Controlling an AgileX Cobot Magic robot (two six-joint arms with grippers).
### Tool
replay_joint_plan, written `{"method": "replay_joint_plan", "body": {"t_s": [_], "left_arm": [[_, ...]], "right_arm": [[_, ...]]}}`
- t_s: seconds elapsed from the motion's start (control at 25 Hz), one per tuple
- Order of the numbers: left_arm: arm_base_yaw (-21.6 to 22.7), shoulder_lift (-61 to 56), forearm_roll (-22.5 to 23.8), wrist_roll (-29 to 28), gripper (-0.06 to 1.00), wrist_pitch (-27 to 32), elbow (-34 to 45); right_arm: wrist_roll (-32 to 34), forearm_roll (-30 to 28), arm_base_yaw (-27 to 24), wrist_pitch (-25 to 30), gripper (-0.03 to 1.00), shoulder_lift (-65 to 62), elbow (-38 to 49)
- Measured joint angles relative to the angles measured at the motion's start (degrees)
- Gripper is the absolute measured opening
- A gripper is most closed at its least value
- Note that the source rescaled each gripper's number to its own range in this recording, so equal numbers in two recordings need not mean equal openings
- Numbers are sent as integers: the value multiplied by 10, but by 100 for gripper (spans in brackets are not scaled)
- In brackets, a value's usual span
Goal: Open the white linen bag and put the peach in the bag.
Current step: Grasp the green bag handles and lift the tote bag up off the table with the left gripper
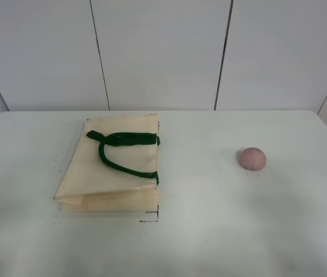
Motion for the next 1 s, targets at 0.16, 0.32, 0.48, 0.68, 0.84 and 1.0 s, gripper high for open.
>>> {"method": "replay_joint_plan", "body": {"t_s": [0.16,0.32,0.48,0.68,0.84,1.0], "left_arm": [[0,0,0,0,93,0,0],[0,0,0,0,93,0,0],[0,32,0,-3,93,-2,-23],[0,204,0,-8,93,-4,-106],[0,382,0,-8,93,-12,-179],[0,570,0,-9,93,-28,-256]], "right_arm": [[0,0,0,0,100,0,0],[0,0,0,0,100,0,0],[0,0,0,0,100,0,0],[0,0,0,0,100,0,0],[0,0,0,0,100,0,0],[0,0,0,0,100,0,0]]}}
